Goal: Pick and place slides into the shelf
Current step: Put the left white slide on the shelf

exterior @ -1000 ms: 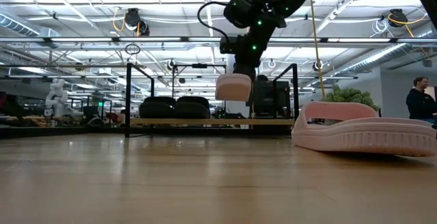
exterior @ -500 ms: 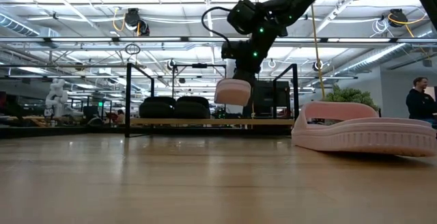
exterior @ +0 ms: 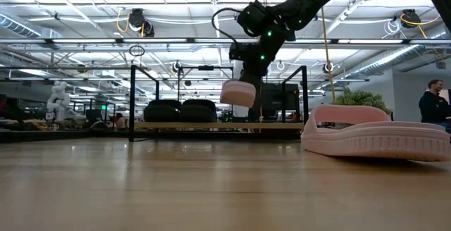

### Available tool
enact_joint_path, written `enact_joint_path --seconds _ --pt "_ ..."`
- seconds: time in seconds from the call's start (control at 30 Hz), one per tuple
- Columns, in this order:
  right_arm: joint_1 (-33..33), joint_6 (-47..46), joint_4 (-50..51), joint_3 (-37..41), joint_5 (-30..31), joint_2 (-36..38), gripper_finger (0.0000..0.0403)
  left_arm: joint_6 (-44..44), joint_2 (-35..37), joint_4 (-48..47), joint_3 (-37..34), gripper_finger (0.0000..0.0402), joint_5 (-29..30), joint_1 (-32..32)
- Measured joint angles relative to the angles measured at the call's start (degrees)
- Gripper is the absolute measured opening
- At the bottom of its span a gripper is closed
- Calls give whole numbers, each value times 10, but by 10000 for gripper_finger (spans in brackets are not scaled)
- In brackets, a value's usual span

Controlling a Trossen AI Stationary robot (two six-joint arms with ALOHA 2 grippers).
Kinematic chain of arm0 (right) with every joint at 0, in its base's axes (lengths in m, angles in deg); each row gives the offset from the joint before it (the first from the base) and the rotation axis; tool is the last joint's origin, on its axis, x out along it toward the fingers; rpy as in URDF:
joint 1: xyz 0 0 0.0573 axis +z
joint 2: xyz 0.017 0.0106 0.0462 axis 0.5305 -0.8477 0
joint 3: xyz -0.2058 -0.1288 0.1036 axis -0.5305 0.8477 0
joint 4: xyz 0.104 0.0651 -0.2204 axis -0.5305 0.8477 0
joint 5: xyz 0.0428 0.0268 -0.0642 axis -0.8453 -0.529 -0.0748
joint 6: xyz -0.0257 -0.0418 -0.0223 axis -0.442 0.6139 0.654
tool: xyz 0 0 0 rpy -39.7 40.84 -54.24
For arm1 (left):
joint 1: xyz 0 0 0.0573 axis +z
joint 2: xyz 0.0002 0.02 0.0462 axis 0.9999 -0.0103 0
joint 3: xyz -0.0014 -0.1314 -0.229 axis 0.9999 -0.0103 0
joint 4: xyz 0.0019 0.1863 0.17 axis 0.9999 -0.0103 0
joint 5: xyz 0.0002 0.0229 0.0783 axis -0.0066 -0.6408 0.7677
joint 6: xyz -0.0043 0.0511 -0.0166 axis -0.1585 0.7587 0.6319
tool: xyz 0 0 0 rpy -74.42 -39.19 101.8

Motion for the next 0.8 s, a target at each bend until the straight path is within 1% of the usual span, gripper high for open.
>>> enact_joint_path --seconds 0.3,0.8 --pt "-2 0 -11 0 0 -35 4 15 0 14 0 170 5 0" --pt "1 -14 -29 0 -1 -35 4 20 0 16 0 170 15 0"
